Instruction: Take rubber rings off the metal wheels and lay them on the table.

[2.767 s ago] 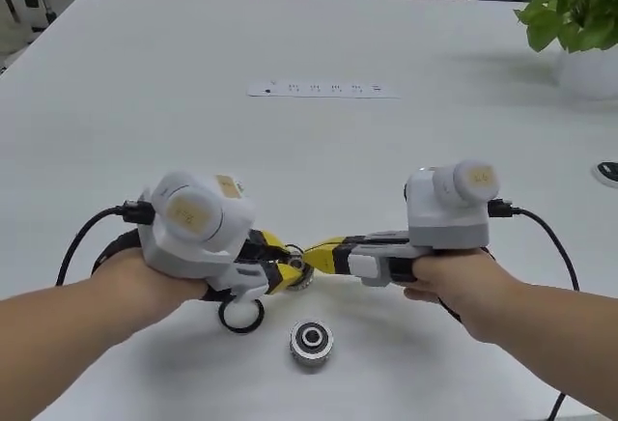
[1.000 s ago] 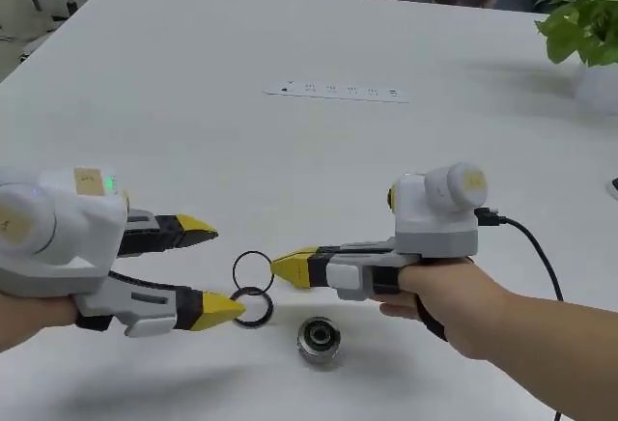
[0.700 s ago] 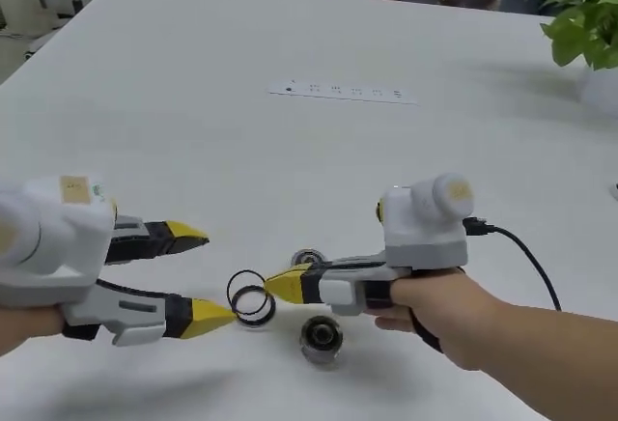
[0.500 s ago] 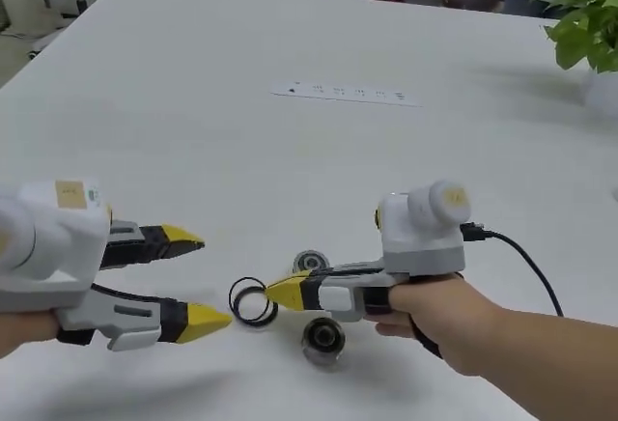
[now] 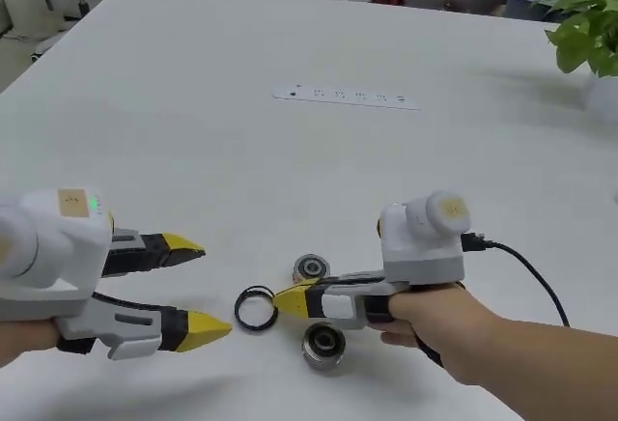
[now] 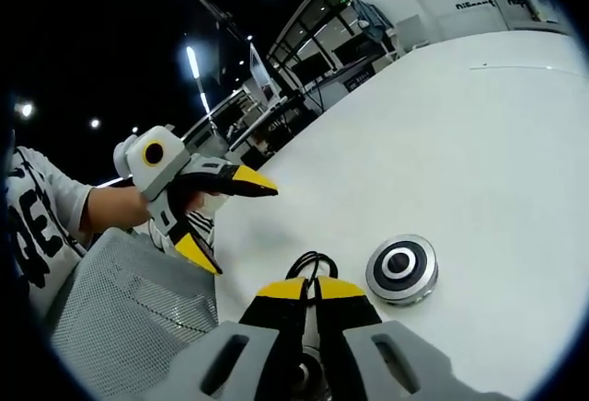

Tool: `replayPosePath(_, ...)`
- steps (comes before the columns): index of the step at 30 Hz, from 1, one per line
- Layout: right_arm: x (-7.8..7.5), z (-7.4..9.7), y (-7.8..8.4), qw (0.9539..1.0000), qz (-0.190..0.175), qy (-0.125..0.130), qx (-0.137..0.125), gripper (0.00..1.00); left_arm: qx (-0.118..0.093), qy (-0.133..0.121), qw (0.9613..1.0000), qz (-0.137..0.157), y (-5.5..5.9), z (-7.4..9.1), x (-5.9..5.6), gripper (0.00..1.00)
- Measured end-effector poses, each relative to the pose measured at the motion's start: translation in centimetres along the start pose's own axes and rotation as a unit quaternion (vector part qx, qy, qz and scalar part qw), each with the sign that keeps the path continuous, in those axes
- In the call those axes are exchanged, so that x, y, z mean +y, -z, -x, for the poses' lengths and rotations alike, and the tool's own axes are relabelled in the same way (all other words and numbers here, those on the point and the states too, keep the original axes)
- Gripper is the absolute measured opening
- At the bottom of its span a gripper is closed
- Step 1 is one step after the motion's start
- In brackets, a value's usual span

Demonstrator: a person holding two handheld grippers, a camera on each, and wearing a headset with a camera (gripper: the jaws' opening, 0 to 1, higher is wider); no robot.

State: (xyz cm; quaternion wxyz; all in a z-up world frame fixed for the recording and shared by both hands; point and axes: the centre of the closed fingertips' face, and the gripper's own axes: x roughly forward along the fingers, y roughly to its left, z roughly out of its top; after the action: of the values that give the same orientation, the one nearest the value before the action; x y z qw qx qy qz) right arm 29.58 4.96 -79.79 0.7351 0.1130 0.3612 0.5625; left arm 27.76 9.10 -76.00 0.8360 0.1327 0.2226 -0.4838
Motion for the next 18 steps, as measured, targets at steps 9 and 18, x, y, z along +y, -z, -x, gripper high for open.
replayPosePath(9, -0.1, 0.2, -0.1, 0.9999, 0.009, 0.008, -0.001, 0.08, 0.003, -0.001, 1.0, 0.002, 0.3, 0.0, -0.1, 0.55)
replayPosePath(18, 0.4, 1.6, -2.4, 0.999, 0.03, 0.009, -0.031, 0.13, -0.006, -0.006, 0.9999, 0.006, -0.6, 0.3, 0.3, 0.55)
